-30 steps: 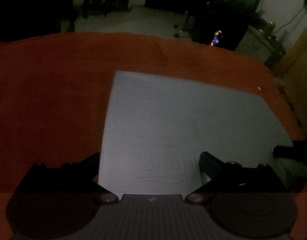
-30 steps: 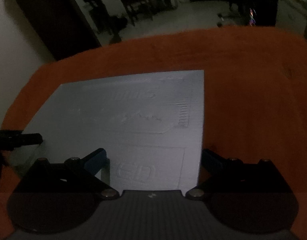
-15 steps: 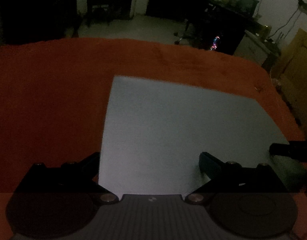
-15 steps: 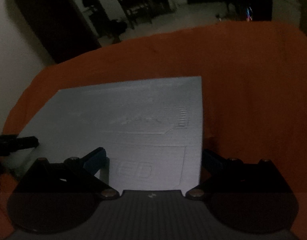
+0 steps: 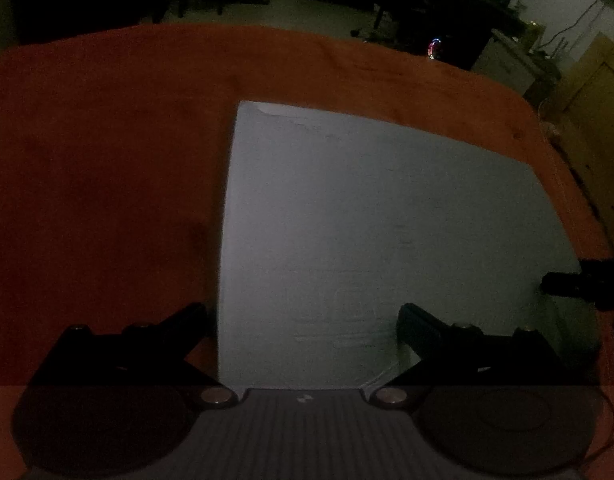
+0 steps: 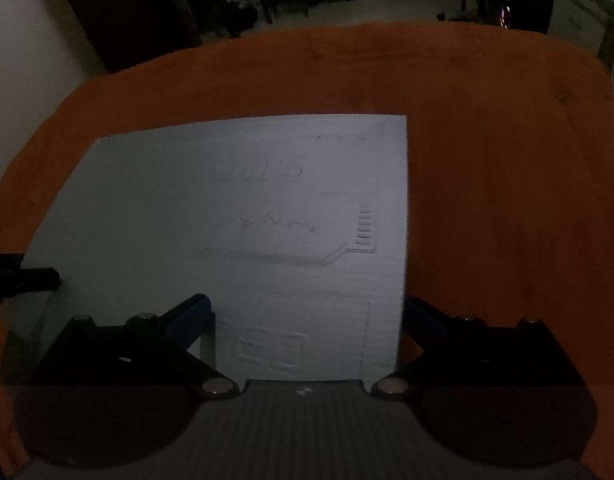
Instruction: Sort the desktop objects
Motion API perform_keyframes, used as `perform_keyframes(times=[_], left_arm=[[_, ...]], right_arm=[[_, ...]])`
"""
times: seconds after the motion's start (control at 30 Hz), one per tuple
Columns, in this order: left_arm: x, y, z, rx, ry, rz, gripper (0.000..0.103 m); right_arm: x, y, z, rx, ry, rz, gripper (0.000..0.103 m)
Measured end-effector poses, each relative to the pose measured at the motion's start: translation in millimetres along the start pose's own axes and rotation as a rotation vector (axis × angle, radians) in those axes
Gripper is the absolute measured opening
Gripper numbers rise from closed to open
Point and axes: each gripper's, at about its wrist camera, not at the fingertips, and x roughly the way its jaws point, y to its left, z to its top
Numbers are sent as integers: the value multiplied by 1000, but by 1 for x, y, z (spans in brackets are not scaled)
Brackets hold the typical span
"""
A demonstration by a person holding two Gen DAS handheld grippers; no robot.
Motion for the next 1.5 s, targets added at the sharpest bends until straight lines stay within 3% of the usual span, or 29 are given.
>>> perform_keyframes(times=[0.2, 0.3, 0.4, 0.5, 0.57, 0.7, 0.77, 0.87, 0.93, 1.0, 1.17, 1.37, 1.5], left_arm=[[-19, -13, -17, 77, 30, 23, 102], [-27, -11, -22, 91, 50, 14, 102], [-32, -6, -28, 53, 94, -3, 102], [-42, 2, -33, 17, 66, -29, 102], [-42, 8, -31, -10, 46, -33, 102], [-38, 18, -33, -58, 55, -40, 102], [-35, 20, -33, -71, 64, -46, 102], [-32, 19, -37, -55, 76, -44, 102], [-31, 12, -39, -46, 80, -40, 102], [-32, 13, -39, -52, 79, -42, 102], [-32, 9, -34, -67, 66, -39, 102], [-37, 3, -29, -45, 52, -34, 102], [-43, -1, -30, -40, 46, -25, 102]], right_arm=[[3, 19, 22, -7, 47, -24, 103], [-7, 26, 14, -22, 73, -28, 103], [-11, 30, 9, -41, 96, -30, 103], [-13, 28, 11, -42, 89, -25, 103], [-15, 20, 12, -22, 52, -31, 101], [-16, 22, 8, -103, -148, -143, 102], [-6, 19, 5, -115, -135, -86, 102], [-2, 5, -1, 39, -158, -31, 102], [-3, 3, -5, 84, -176, -29, 102], [-7, 10, -8, 34, -199, -81, 103], [-27, 23, -7, -30, -127, -140, 103], [-66, 9, -16, 101, -89, -40, 103], [-79, 15, 1, 63, -58, -34, 103]])
